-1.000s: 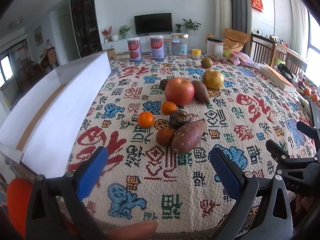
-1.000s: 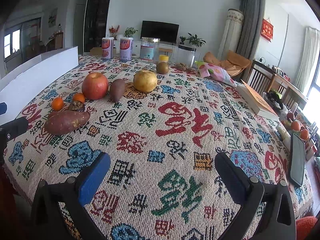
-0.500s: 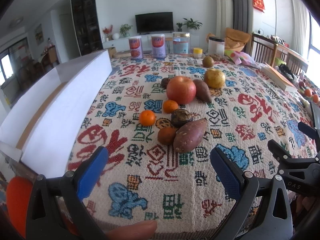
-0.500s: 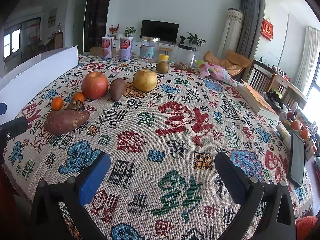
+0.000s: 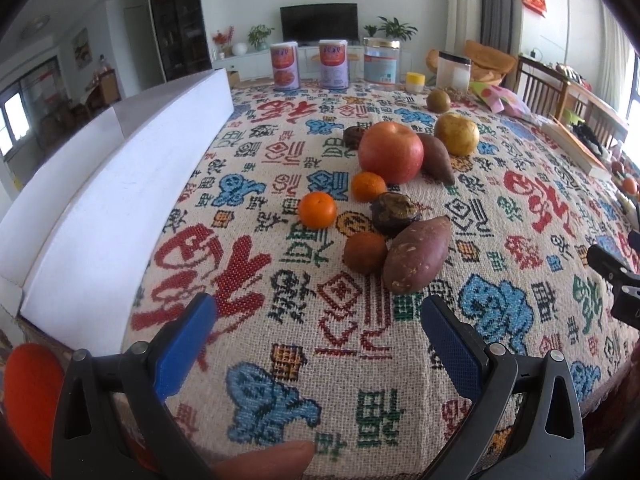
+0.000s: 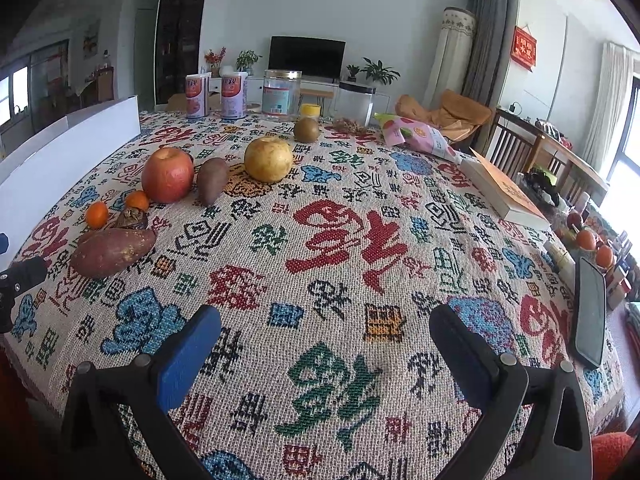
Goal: Organize fruits
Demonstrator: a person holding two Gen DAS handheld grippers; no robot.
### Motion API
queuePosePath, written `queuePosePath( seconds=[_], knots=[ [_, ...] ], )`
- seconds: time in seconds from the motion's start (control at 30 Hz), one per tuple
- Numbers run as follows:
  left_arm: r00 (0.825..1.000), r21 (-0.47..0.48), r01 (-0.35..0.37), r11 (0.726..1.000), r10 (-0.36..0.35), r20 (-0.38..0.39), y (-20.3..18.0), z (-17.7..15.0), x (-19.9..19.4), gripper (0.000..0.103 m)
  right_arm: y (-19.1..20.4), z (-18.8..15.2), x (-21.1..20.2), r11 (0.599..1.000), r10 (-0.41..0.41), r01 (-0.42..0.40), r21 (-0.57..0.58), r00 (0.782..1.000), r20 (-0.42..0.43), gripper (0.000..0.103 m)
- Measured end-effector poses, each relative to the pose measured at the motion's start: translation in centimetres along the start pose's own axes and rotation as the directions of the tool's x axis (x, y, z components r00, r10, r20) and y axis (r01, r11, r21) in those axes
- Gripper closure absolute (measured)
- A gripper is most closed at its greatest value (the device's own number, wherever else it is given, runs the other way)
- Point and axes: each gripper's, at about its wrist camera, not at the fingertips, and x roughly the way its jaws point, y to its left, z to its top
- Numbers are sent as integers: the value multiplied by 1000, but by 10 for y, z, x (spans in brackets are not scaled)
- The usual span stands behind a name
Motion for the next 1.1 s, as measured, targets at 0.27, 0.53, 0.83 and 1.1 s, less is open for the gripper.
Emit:
queuePosePath(
  seconds=[0.27,0.53,0.83,1.1],
  knots=[
    [991,-52,14,999,-21,-132,21,-8,44,0,-46,49,45,998,-30,36,45,990,-135,0],
    [993,-56,21,998,-27,-113,24,-10,43,0,-80,18,102,981,-73,114,159,967,-242,0],
    [993,-57,15,998,-22,-116,25,-10,43,1,-83,11,98,979,-48,90,184,974,-223,0],
    [991,-55,16,998,-23,-130,24,-9,44,1,-86,10,101,974,-20,70,214,973,-228,0]
  ],
)
